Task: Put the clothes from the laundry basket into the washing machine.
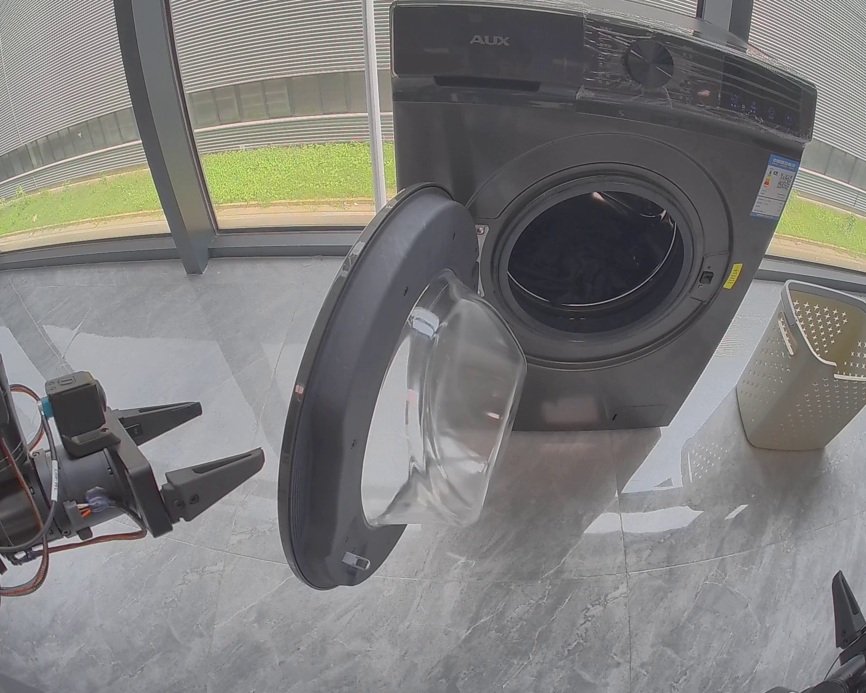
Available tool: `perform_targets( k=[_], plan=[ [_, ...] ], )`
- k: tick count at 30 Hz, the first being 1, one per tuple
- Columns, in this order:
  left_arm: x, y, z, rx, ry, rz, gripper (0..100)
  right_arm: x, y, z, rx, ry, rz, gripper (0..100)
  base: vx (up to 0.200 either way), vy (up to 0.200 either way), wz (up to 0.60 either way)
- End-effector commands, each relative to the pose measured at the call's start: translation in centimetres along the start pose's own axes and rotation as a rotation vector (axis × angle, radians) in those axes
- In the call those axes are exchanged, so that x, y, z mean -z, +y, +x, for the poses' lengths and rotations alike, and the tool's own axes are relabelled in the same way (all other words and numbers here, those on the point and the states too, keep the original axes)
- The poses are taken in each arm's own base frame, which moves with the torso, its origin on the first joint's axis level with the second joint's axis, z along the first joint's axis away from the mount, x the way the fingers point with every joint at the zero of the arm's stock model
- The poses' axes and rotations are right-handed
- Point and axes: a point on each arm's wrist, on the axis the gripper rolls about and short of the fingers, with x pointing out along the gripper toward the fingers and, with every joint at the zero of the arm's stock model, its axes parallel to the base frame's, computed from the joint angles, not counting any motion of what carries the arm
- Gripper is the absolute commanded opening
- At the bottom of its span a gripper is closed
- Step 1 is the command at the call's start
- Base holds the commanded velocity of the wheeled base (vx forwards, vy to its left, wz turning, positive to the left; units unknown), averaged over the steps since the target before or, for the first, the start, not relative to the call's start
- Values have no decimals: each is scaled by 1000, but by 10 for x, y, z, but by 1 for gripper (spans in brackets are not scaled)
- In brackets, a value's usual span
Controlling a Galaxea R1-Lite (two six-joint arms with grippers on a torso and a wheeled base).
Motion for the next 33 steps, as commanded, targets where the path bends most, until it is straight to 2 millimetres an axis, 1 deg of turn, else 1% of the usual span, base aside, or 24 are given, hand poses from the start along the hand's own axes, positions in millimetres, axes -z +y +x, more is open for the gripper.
perform_targets(
  k=[1, 4, 9, 10, 12, 13, 14, 15, 18, 21, 23, 26, 27, 28, 31, 33],
  plan=[
    [7, 12, 17, -58, 53, 4, 100, 5, 0, 0, -1, -2, 0, 100, 0, 0, 0],
    [7, 19, 30, -90, 57, 6, 100, 5, 0, 0, -1, -2, -2, 100, 0, 0, 0],
    [11, 23, 44, -100, 55, 12, 100, 5, 0, 0, -1, 0, 0, 100, 0, 0, 0],
    [11, 23, 44, -100, 55, 12, 100, 5, 0, 0, -1, 0, 0, 100, 0, 0, 0],
    [13, 20, 50, -79, 57, 21, 100, 5, 0, 0, -1, -2, -2, 100, 0, 0, 0],
    [15, 14, 55, -46, 61, 26, 100, 5, 0, 0, -1, -2, 0, 100, 0, 0, 0],
    [14, 13, 56, -39, 59, 29, 100, 5, 0, 0, -1, -2, -2, 100, 0, 0, 0],
    [13, 4, 61, 4, 52, 40, 100, 5, 0, 0, -1, -2, -2, 100, 0, 0, 0],
    [11, -12, 67, 78, 41, 52, 100, 5, 0, 0, -1, -2, 0, 100, 0, 0, 0],
    [9, -25, 71, 131, 33, 66, 100, 5, 0, 0, -1, -2, 0, 100, 0, 0, 0],
    [9, -27, 73, 141, 35, 71, 100, 5, 0, 0, -1, -2, 0, 100, 0, 0, 0],
    [11, -24, 83, 110, 48, 70, 100, 5, 0, 0, -1, -2, 0, 100, 0, 0, 0],
    [11, -24, 83, 110, 48, 70, 100, 5, 0, 0, -1, -2, 0, 100, 0, 0, 0],
    [13, -22, 91, 99, 46, 71, 100, 5, 0, 0, -1, -2, 0, 100, 0, 0, 0],
    [14, -22, 100, 106, 36, 75, 100, 5, 0, 0, -1, -2, 0, 100, 0, 0, 0],
    [17, -28, 114, 123, 27, 84, 100, 5, 0, 0, -1, -2, 0, 100, 0, 0, 0]
  ],
)
